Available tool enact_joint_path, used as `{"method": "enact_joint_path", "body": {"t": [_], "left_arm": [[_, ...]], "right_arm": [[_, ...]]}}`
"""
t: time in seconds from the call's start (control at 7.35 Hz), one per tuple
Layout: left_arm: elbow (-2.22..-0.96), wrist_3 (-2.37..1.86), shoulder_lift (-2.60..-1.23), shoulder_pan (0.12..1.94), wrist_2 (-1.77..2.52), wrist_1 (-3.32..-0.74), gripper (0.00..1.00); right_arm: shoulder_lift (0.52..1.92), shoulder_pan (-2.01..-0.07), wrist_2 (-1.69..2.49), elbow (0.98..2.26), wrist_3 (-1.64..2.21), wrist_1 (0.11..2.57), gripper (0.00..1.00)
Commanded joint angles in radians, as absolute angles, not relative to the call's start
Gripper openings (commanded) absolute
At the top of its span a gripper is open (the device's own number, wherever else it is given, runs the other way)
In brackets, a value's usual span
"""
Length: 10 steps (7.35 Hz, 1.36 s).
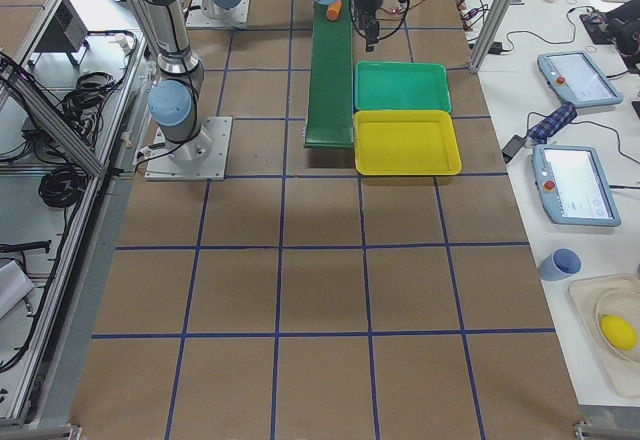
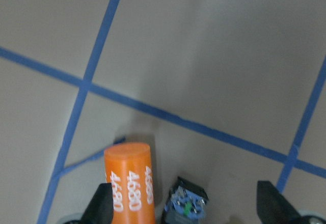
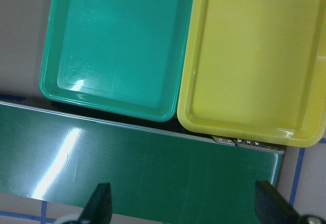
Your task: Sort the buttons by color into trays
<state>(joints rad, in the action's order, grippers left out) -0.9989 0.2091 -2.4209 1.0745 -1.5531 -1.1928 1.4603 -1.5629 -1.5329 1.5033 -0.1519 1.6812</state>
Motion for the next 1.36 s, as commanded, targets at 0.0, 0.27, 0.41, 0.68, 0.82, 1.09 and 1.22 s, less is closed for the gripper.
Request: {"method": "enact_joint_path", "body": {"t": [0.0,0.27,0.41,0.68,0.82,1.09,1.22], "left_arm": [[-0.992,0.258,-2.473,1.062,-1.557,-1.212,1.0],[-1.026,0.245,-2.456,1.065,-1.592,-1.252,1.0],[-1.035,0.245,-2.468,1.057,-1.592,-1.252,1.0],[-1.046,0.232,-2.467,1.028,-1.592,-1.319,0.89],[-1.039,0.198,-2.447,1.029,-1.591,-1.422,0.38],[-1.023,0.178,-2.454,1.025,-1.579,-1.448,0.0],[-1.02,0.178,-2.45,1.023,-1.577,-1.445,0.0]], "right_arm": [[1.46,-1.563,-1.532,1.503,-0.152,1.683,1.0],[1.46,-1.563,-1.534,1.503,-0.152,1.681,1.0],[1.46,-1.563,-1.534,1.503,-0.152,1.681,1.0],[1.46,-1.56,-1.534,1.503,-0.152,1.681,1.0],[1.46,-1.56,-1.532,1.503,-0.152,1.681,1.0],[1.46,-1.562,-1.532,1.503,-0.152,1.683,1.0],[1.46,-1.562,-1.532,1.503,-0.152,1.683,1.0]]}}
